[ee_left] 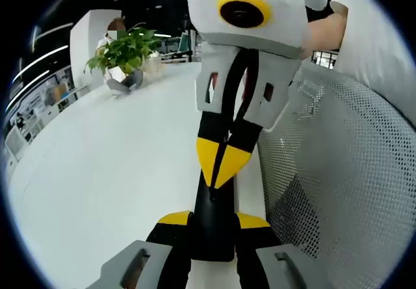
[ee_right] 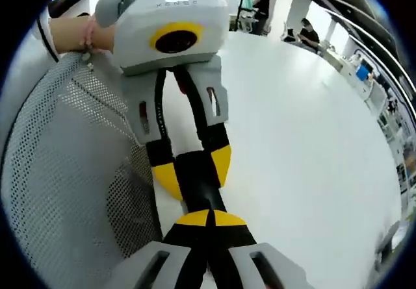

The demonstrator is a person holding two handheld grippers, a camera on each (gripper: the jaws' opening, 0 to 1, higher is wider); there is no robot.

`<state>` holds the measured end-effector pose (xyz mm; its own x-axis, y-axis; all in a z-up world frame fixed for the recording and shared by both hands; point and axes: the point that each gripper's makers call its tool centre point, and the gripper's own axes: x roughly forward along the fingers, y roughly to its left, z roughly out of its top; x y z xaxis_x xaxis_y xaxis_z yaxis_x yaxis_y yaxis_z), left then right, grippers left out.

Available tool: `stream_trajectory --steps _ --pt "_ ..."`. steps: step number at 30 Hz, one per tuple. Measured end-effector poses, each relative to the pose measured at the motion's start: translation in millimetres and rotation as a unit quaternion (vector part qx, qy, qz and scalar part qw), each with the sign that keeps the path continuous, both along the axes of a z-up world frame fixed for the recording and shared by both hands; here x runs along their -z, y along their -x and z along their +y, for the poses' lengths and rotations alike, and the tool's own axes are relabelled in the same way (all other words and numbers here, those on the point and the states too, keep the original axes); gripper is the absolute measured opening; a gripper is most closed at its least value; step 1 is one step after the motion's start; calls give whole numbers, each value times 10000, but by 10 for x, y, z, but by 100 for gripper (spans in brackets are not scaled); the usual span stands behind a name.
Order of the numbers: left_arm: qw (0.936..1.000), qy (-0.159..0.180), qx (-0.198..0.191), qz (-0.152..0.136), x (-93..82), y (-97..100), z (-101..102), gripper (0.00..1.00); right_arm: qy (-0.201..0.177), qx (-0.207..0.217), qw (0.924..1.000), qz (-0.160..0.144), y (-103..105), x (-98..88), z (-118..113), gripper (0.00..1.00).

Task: Press the specified remote control buttons in sequence, fully releasing each button before pressing the next.

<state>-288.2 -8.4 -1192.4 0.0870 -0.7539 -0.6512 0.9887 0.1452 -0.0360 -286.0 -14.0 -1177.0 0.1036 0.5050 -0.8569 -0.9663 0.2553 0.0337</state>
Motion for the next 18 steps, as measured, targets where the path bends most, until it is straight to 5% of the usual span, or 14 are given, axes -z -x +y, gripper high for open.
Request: stream_trajectory --steps 5,6,18 --pt "10000 1 4 2 -4 2 -1 24 209 -391 9988 198 120 76 26 0" --pt "10000 -2 28 -20 -5 5 0 24 141 -435 9990 11 74 38 44 0" --pt "10000 45 -19 66 -8 7 5 24 294 -187 9993 133 61 59 34 0"
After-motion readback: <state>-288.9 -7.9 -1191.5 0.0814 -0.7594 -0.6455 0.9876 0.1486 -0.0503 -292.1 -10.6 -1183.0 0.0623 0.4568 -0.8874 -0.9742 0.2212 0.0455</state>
